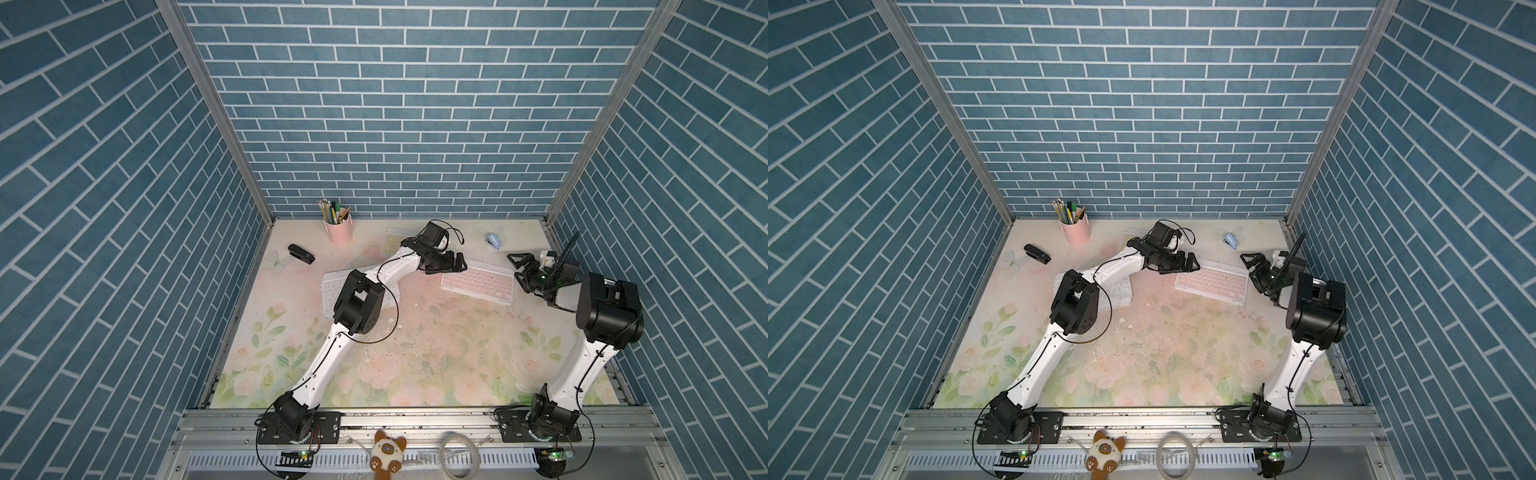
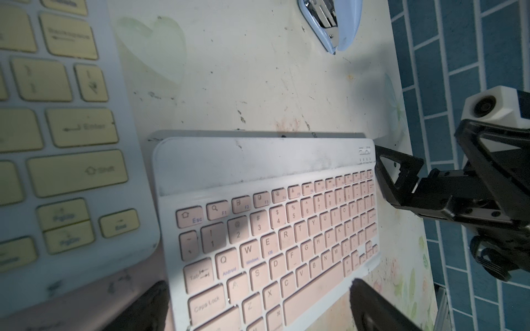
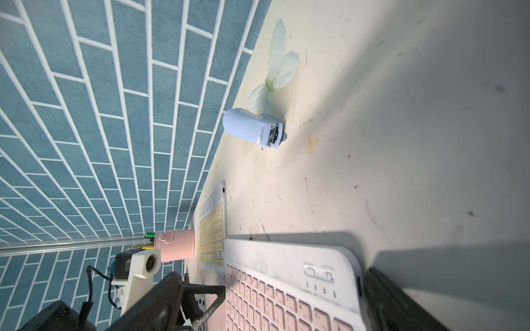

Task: Stack the numeric keypads
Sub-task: Pick up the numeric keypad from the center of the board.

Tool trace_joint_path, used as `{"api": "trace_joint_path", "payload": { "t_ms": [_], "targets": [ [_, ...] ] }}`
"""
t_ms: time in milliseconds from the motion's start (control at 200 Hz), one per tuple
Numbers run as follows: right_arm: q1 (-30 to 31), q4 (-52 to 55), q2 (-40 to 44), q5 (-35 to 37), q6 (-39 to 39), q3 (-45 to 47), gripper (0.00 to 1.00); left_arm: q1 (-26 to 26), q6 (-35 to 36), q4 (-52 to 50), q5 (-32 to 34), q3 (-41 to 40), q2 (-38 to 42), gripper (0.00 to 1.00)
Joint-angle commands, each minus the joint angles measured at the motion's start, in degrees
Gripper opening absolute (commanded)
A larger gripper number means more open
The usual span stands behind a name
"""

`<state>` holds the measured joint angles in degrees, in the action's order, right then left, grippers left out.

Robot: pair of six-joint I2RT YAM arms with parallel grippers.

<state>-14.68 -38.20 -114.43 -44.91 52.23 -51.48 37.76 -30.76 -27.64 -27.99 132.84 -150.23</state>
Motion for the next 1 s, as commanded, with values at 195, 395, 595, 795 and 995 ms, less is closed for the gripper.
{"api": "trace_joint_path", "payload": {
  "t_ms": [195,395,595,795,995],
  "targets": [
    [2.0,-8.5,2.4,-6.3,3.4,3.4,0.99,-0.1,0.2,-4.0,-0.1,-0.6,-3.2,1.00],
    [2.8,-14.6,4.5,-7.6,5.2,4.7,0.99,-0.1,0.3,-4.0,-0.3,-0.9,-3.0,1.00],
    [2.9,-15.8,5.8,-8.2,5.9,5.3,0.99,-0.1,0.2,-3.7,-0.3,-1.1,-3.0,1.00],
    [3.0,-15.0,6.7,-7.4,6.1,6.1,0.99,-0.1,0.2,-3.7,-0.2,-1.2,-2.8,1.00],
    [4.1,-11.3,6.9,-5.7,4.2,6.7,0.91,-0.1,0.1,-3.5,-0.3,-1.2,-2.9,0.99]
  ]
}}
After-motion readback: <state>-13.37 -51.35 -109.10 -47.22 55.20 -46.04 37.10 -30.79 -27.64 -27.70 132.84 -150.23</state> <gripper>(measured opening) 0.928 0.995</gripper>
